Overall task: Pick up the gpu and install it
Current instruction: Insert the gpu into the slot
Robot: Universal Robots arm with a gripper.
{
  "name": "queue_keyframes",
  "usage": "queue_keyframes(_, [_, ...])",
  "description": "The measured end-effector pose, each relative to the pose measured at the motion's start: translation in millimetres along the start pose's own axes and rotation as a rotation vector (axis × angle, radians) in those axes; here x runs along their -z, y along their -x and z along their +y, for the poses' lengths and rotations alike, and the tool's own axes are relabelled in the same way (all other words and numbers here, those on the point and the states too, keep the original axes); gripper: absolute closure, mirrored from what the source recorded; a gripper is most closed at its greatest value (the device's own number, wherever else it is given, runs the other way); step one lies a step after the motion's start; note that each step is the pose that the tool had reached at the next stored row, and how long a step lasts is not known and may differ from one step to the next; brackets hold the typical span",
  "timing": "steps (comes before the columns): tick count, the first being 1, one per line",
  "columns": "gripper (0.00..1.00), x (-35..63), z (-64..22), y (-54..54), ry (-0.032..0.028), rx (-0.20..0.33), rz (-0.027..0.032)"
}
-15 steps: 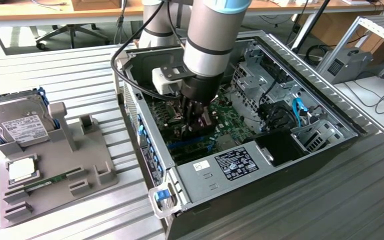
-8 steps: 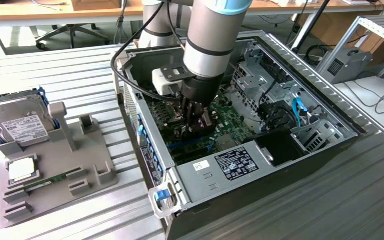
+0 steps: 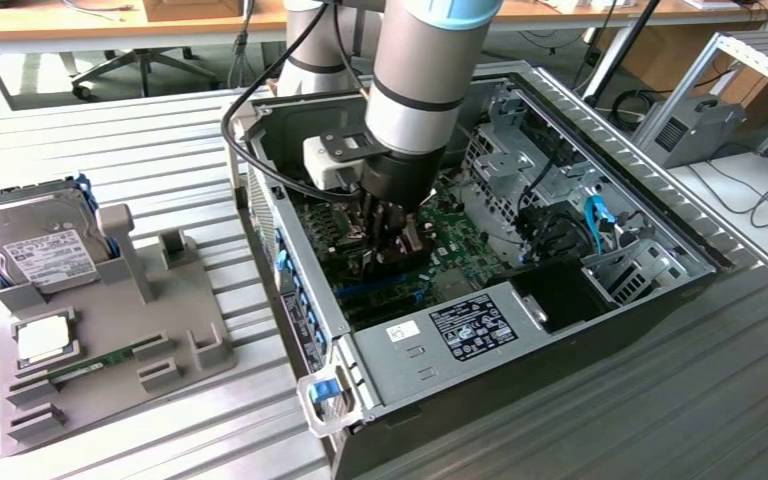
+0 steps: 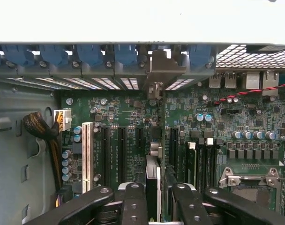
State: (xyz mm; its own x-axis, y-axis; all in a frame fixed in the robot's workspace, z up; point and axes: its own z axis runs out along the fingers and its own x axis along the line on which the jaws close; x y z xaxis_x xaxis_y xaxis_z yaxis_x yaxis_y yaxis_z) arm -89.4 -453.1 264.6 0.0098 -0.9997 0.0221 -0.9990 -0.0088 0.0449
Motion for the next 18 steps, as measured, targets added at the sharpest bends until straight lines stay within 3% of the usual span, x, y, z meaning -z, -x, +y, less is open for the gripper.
queue_keyframes(18, [0.74, -5.1, -0.2, 0.3, 0.0001, 0.000, 0.0003])
